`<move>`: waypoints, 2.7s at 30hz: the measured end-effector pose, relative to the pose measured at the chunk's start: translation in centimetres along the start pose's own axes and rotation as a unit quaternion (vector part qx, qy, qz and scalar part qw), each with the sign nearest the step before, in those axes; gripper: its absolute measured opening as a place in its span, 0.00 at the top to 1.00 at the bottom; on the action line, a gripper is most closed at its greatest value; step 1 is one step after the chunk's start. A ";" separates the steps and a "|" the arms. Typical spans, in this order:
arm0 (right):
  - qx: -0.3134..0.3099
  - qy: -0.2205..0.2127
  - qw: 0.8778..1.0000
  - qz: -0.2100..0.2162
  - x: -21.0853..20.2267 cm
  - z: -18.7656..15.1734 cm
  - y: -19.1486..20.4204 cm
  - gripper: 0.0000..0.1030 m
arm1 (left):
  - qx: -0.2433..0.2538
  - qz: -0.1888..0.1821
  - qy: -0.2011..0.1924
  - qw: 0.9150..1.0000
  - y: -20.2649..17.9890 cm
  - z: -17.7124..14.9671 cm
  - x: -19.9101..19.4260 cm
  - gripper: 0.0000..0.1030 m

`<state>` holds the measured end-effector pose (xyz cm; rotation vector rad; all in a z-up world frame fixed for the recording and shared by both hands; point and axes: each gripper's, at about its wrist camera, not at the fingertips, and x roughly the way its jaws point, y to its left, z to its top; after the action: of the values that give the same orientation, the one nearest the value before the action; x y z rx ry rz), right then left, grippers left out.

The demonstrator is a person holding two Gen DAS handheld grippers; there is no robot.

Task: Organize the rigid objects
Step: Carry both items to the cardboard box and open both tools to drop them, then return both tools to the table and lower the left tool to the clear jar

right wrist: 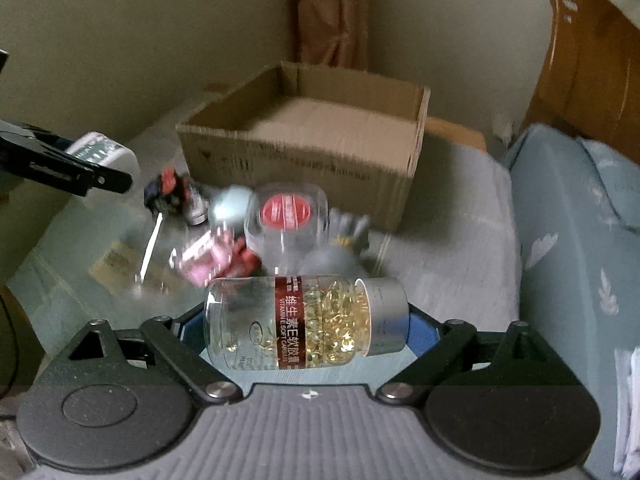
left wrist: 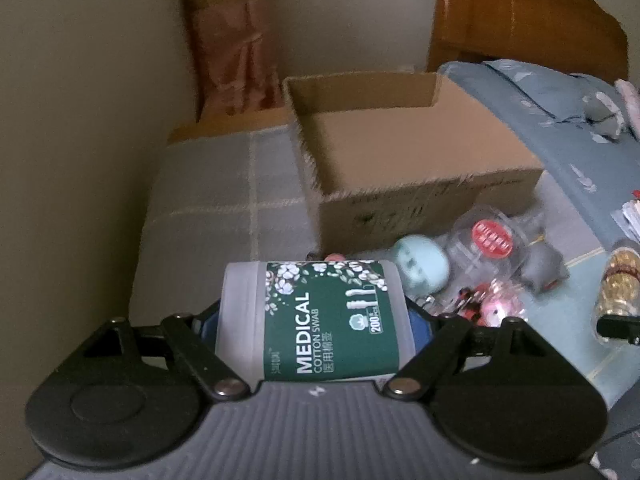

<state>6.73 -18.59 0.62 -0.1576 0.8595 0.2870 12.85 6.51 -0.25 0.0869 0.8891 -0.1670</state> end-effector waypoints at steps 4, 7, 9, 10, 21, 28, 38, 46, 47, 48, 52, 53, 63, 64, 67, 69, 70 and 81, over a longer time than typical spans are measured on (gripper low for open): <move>-0.014 -0.023 1.000 0.003 -0.8 2.0 -0.3 0.07 | 0.015 -0.007 -0.005 1.000 -0.5 2.1 -0.1 0.19; -0.022 -0.040 0.999 0.010 -0.9 3.8 -0.6 0.07 | 0.027 -0.009 -0.013 1.000 -1.1 3.9 0.0 0.19; -0.023 -0.049 0.998 0.013 -0.7 5.1 -0.9 0.07 | 0.036 -0.013 -0.020 0.999 -1.6 5.3 0.2 0.19; -0.023 -0.054 0.998 0.014 -0.5 5.8 -1.2 0.07 | 0.039 -0.013 -0.025 0.999 -1.8 6.1 0.4 0.19; -0.017 -0.068 0.997 0.017 3.7 12.2 -3.1 0.07 | 0.039 -0.018 -0.038 0.998 -2.6 12.9 4.2 0.19; -0.005 -0.058 0.998 -0.009 6.9 13.9 -3.7 0.07 | 0.045 -0.005 -0.031 0.998 -3.1 15.1 6.6 0.19; -0.016 -0.048 0.999 -0.020 8.5 13.3 -3.8 0.00 | 0.046 -0.003 -0.017 0.999 -4.0 17.0 9.0 0.19; -0.003 -0.050 0.999 -0.012 7.0 12.2 -4.0 0.00 | 0.042 0.006 -0.003 0.999 -4.2 18.7 10.9 0.19; -0.001 -0.050 0.999 -0.012 6.8 12.2 -4.0 0.00 | 0.040 0.008 -0.002 0.999 -4.2 19.0 11.2 0.19; 0.000 -0.050 0.999 -0.012 6.7 12.1 -4.0 0.00 | 0.040 0.009 0.001 0.999 -4.2 19.2 11.6 0.19; -0.001 -0.053 0.999 -0.011 6.1 11.8 -4.0 0.00 | 0.041 0.026 0.008 0.999 -4.2 19.7 12.7 0.07; -0.001 -0.054 0.998 -0.011 6.0 11.8 -4.0 0.00 | 0.038 0.031 0.006 0.999 -4.1 19.7 12.7 0.07; 0.004 -0.064 0.998 -0.008 4.4 10.5 -3.7 0.00 | 0.021 0.009 -0.006 1.000 -2.4 18.6 9.6 0.06; 0.006 -0.065 0.998 -0.007 4.2 10.3 -3.5 0.00 | 0.021 0.006 -0.010 1.000 -2.2 18.3 9.1 0.06; 0.008 -0.069 0.998 -0.007 3.6 9.5 -3.0 0.00 | 0.020 0.000 -0.018 1.000 -1.9 17.4 7.6 0.06; 0.013 -0.073 0.997 -0.003 3.2 8.8 -2.6 0.00 | 0.026 -0.008 -0.019 0.999 -2.0 16.4 6.7 0.06; 0.014 -0.073 0.997 -0.002 3.0 8.5 -2.4 0.00 | 0.029 -0.011 -0.019 0.999 -2.1 16.0 6.4 0.06; 0.043 -0.088 0.995 -0.013 1.5 3.6 -0.4 0.00 | 0.077 -0.018 -0.018 0.997 -3.3 8.9 3.9 0.06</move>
<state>10.40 -17.75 1.81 -0.0630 0.6925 0.2354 21.47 1.52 2.30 0.2103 0.8422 -0.2695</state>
